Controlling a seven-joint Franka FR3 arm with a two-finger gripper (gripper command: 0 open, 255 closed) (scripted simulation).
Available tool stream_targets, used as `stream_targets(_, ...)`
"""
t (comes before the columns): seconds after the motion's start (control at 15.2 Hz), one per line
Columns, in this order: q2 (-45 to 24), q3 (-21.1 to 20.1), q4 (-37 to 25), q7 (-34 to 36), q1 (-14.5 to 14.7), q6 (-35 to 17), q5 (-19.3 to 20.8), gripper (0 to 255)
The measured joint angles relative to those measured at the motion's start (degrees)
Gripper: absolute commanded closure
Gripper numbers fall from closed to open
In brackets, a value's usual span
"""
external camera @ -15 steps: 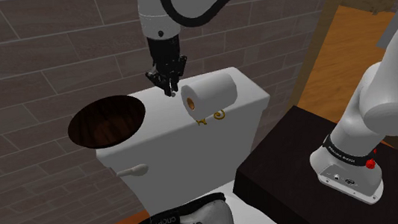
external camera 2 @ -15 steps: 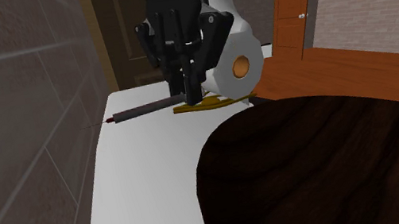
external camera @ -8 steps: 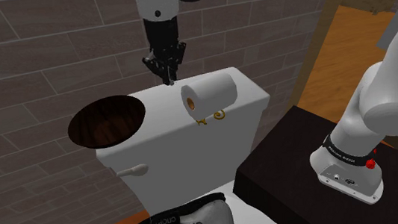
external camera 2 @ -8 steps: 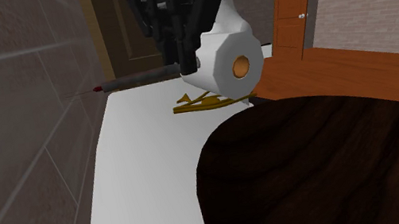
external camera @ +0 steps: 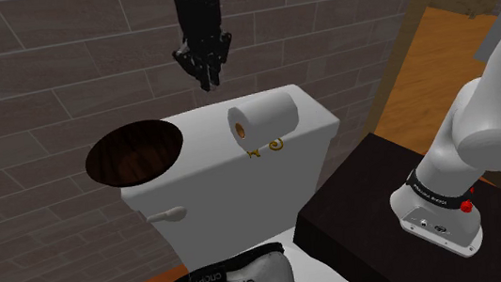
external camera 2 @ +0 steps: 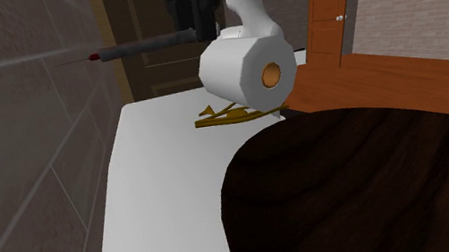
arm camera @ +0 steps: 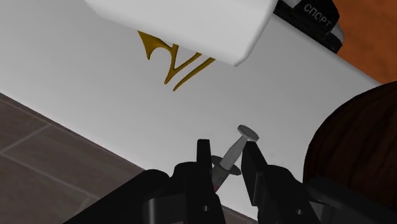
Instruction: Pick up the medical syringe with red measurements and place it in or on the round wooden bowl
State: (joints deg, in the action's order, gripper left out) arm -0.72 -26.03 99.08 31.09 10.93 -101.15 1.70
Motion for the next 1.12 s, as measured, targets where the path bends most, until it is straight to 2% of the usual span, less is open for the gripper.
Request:
stream_targets(0.26, -3.04, -1.47, -4.51, 3.21, 1.7, 1.9, 1.51, 255)
stream_targets(0.4, -5.22, -2.62, -7.41, 5.93, 3.31, 3.05, 2.68, 255)
stream_targets(0.66, -13.03, -4.63, -17.05, 12.11, 8.04, 6.19, 6.89, 255)
stream_targets(0.92, -22.22, -5.43, -29.45, 17.35, 14.56, 10.72, 11.7, 255)
stream_targets(1.06, -27.87, -5.32, -38.21, 19.72, 19.26, 14.26, 14.44, 255)
stream_targets(1.12, -29.51, -5.16, -40.49, 20.23, 20.53, 15.01, 15.18, 255)
